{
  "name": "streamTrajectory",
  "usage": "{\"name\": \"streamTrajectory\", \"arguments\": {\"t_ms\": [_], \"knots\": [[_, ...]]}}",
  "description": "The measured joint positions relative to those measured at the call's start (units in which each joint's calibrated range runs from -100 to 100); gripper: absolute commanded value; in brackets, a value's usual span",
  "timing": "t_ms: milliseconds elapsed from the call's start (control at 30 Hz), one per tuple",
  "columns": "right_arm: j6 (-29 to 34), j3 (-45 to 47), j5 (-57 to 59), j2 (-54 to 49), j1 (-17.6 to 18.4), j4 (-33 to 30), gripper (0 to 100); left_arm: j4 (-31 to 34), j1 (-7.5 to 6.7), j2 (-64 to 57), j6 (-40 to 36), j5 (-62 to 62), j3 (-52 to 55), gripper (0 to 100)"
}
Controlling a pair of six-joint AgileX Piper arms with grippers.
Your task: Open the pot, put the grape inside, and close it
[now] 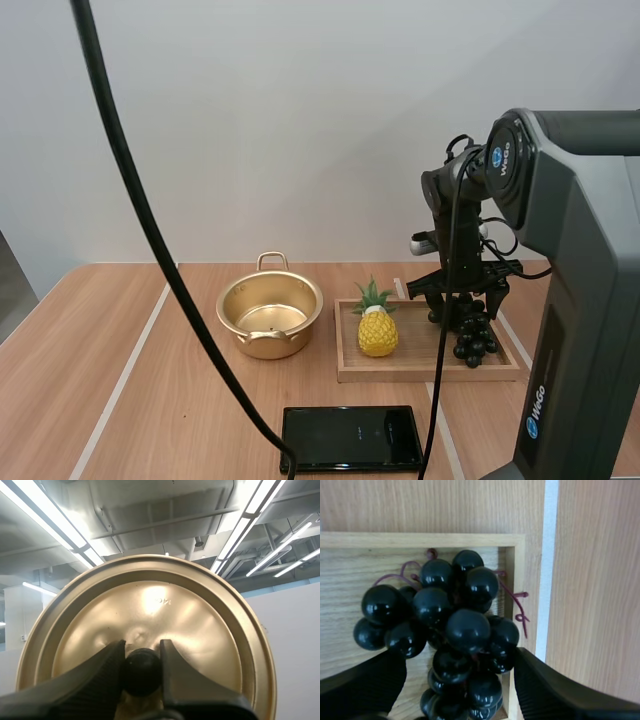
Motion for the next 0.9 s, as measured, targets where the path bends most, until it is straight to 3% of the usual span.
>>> {"name": "streamTrajectory", "arguments": {"t_ms": [300, 333, 400, 433, 467, 900], "knots": [[-1.07, 0.00, -0.19, 2.82, 0.00, -0.82, 100, 0.11, 0.00, 0.00, 0.00, 0.34, 0.00, 0], [-1.51, 0.00, -0.19, 2.85, 0.00, -0.82, 94, 0.11, 0.00, 0.00, 0.00, 0.34, 0.00, 0], [-2.45, 0.00, -0.53, 2.85, 0.00, -0.93, 48, 0.11, 0.00, 0.00, 0.00, 0.34, 0.00, 0], [-2.58, 0.00, -0.53, 2.85, 0.00, -0.94, 17, 0.11, 0.00, 0.00, 0.00, 0.34, 0.00, 0], [-2.57, 0.00, -0.53, 2.85, 0.00, -0.94, 0, 0.11, 0.00, 0.00, 0.00, 0.34, 0.00, 0], [-1.02, 0.00, 0.27, 2.14, -0.15, -0.82, 0, 0.11, 0.00, 0.00, 0.00, 0.34, 0.00, 0]]}}
